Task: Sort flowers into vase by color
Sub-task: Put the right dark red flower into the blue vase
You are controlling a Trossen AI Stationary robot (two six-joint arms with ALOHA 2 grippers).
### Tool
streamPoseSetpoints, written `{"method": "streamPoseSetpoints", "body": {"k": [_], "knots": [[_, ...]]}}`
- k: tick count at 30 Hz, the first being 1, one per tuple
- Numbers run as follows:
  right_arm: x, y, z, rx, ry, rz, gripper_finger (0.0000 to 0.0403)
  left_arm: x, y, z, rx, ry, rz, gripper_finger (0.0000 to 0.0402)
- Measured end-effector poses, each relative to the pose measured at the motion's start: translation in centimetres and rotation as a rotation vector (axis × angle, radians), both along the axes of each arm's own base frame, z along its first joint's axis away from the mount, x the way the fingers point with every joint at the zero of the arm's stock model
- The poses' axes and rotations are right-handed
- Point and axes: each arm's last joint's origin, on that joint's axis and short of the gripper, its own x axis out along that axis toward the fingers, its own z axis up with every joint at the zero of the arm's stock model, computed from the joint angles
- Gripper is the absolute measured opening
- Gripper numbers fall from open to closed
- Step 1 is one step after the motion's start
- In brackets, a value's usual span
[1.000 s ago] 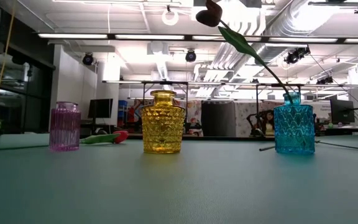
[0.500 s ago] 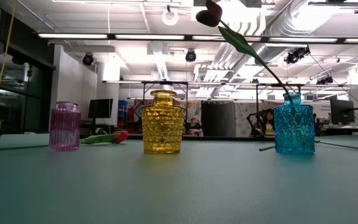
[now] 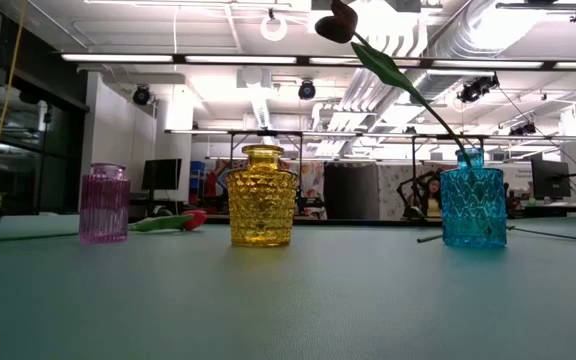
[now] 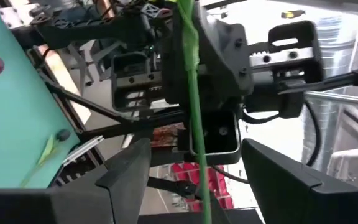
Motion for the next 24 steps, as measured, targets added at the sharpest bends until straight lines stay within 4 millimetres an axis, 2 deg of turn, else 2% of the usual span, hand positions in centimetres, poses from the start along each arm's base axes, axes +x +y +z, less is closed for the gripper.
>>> {"method": "streamPoseSetpoints", "body": {"k": [10, 14, 17, 24], "knots": [[0.1, -0.3, -0.1, -0.003, 0.016, 0.004, 0.0, 2.6, -0.3, -0.8, -0.038, -0.003, -0.055, 0.0239], [0.1, -0.2, -0.2, -0.002, 0.018, 0.007, 0.0, 2.9, 0.2, -0.8, -0.031, -0.024, -0.032, 0.0217], [0.1, -0.2, -0.2, -0.002, 0.017, 0.007, 0.0, 2.6, 0.7, -0.6, -0.01, -0.037, -0.012, 0.0173], [0.1, -0.2, -0.2, 0.009, 0.009, 0.007, 0.0, 2.3, 1.3, -0.7, 0.03, -0.018, 0.014, 0.0016]]}}
